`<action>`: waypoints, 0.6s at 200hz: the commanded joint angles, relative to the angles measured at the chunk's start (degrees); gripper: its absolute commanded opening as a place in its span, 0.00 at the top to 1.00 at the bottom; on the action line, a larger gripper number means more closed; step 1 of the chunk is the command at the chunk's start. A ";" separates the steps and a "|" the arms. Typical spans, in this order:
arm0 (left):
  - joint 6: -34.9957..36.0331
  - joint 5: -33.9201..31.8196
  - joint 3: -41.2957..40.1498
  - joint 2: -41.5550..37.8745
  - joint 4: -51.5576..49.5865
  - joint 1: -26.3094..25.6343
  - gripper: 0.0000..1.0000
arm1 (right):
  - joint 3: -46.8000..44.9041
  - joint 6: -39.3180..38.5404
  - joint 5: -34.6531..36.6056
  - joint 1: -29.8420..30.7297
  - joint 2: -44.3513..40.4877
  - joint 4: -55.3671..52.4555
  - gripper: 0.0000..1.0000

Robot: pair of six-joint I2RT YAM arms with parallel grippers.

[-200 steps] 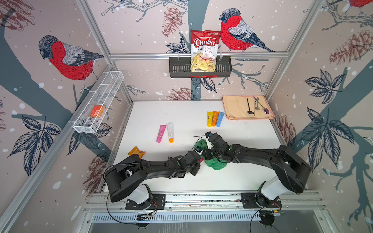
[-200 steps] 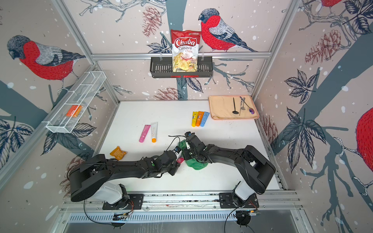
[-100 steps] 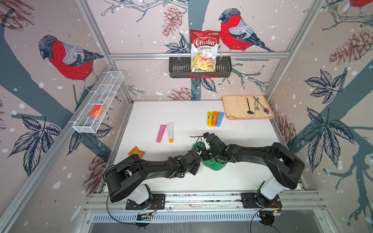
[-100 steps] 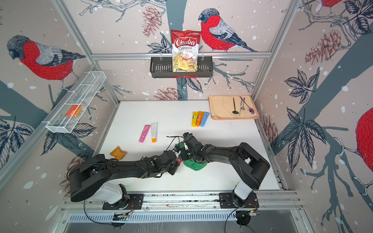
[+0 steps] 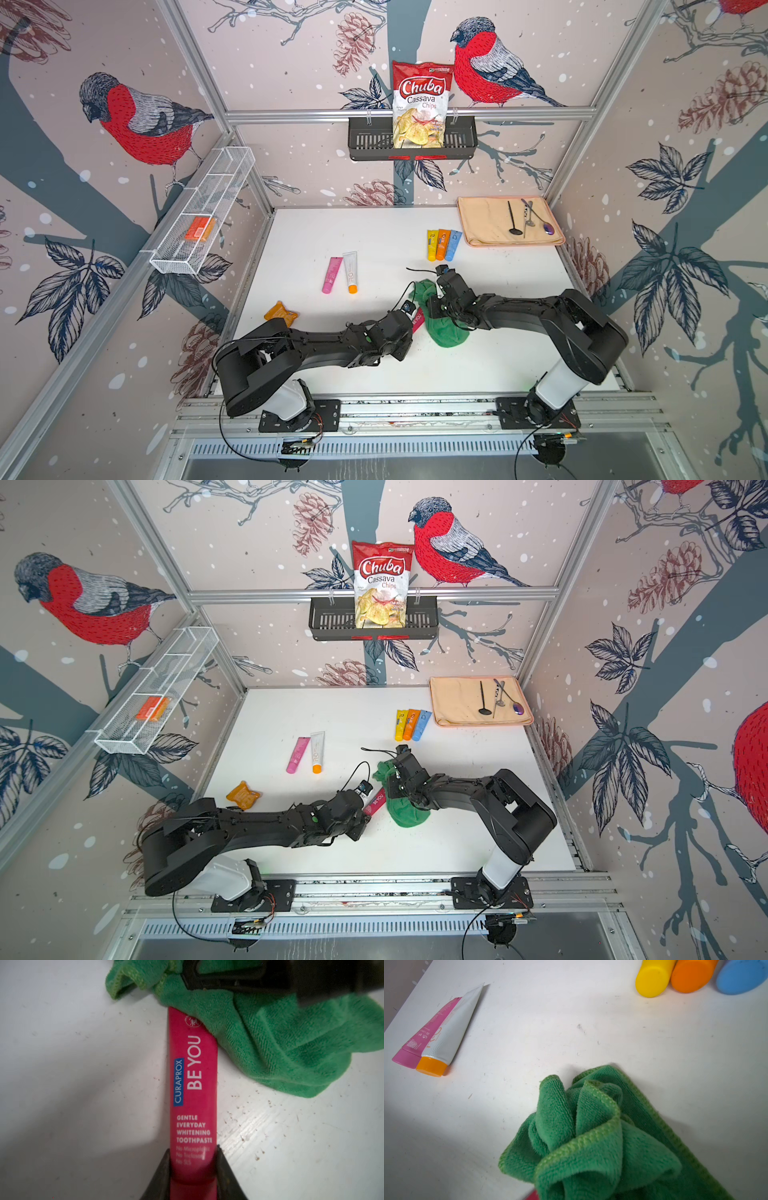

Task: Wipe the surface of the toothpaste tube
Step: Wipe the dirt from the toothpaste tube.

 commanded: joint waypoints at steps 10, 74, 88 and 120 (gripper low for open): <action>-0.05 0.22 -0.02 -0.08 0.12 -0.17 0.82 | -1.32 -0.26 -8.89 3.56 -5.03 -5.38 0.89; -0.14 0.13 0.05 0.00 0.15 -0.09 0.82 | -3.46 1.11 -16.14 6.19 -6.90 -0.17 0.89; -0.14 0.17 0.07 -0.09 0.12 -0.15 0.82 | -3.09 0.79 -13.99 5.86 -5.32 -1.43 0.89; -0.16 0.10 -0.12 -0.26 0.14 -0.12 0.82 | -3.99 -0.22 -8.39 2.00 -4.22 -4.87 0.89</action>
